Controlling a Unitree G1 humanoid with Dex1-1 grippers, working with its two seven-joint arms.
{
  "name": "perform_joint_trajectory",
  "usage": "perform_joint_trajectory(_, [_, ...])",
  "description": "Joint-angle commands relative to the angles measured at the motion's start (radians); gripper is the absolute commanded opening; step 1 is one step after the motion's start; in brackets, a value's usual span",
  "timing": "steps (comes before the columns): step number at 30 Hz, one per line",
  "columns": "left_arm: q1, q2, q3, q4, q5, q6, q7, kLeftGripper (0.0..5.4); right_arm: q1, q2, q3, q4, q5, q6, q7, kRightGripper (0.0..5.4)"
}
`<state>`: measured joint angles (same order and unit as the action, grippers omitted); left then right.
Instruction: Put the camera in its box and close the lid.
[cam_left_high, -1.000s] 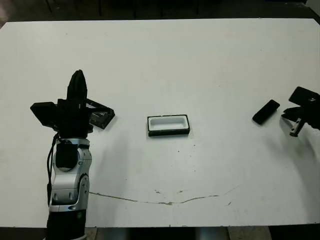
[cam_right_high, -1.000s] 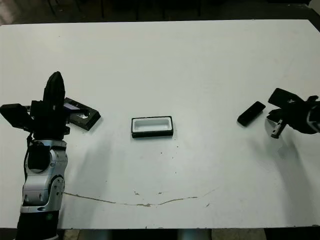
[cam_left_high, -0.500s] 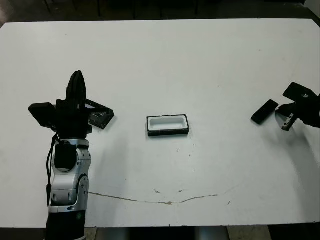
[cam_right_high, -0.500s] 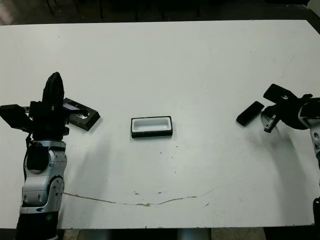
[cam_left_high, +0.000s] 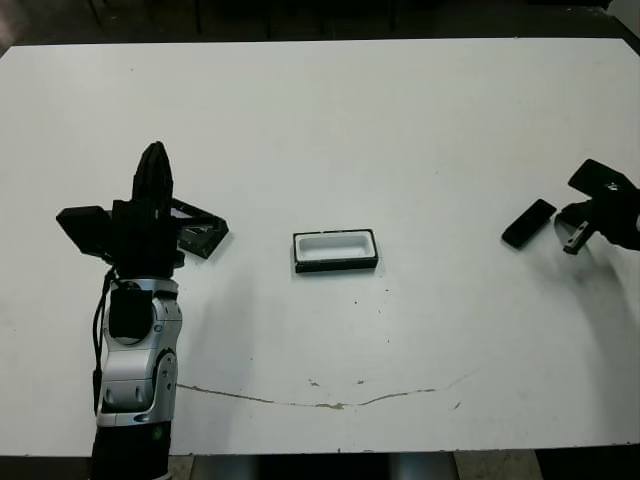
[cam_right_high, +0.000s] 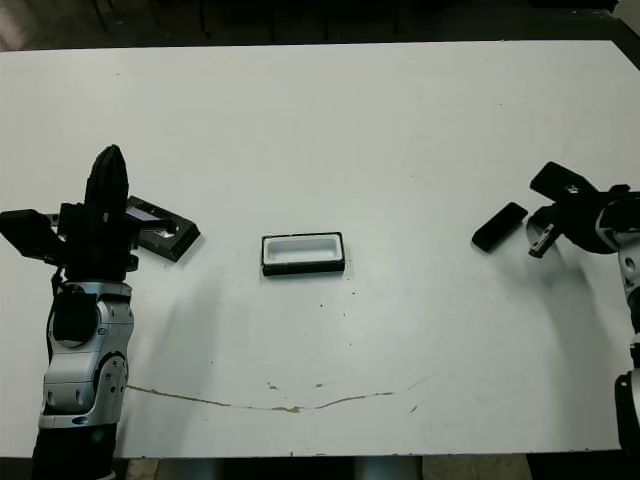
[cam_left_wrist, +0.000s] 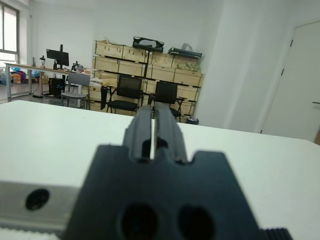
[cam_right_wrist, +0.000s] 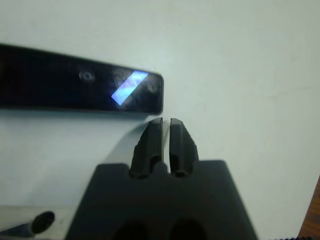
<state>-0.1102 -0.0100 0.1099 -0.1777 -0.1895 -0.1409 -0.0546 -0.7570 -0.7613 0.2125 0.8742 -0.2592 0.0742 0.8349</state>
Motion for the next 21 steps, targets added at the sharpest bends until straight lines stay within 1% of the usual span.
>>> perform_joint_trajectory(1, [0.024, 0.0, -0.002, -0.003, 0.0, 0.021, 0.005, 0.01, 0.035, 0.061, 0.029, -0.002, -0.004, 0.017, 0.022, 0.0])
perform_joint_trajectory(5, [0.023, 0.001, 0.001, 0.004, -0.003, 0.014, 0.002, 0.01, 0.028, 0.084, 0.034, -0.019, 0.0, 0.017, 0.043, 0.0])
perform_joint_trajectory(8, [0.023, 0.003, 0.001, 0.004, 0.0, 0.013, 0.001, 0.01, 0.023, 0.098, 0.043, -0.039, -0.006, 0.039, 0.047, 0.0])
perform_joint_trajectory(14, [0.022, 0.001, 0.004, 0.005, -0.012, 0.015, -0.003, 0.01, 0.031, 0.106, 0.053, -0.084, -0.004, 0.043, 0.055, 0.0])
perform_joint_trajectory(18, [0.024, -0.001, 0.002, 0.002, -0.011, 0.02, 0.001, 0.01, 0.028, 0.112, 0.064, -0.081, -0.011, 0.038, 0.047, 0.0])
perform_joint_trajectory(21, [0.024, 0.0, 0.0, 0.002, -0.005, 0.019, 0.003, 0.01, 0.022, 0.123, 0.062, -0.072, -0.003, 0.054, 0.05, 0.0])
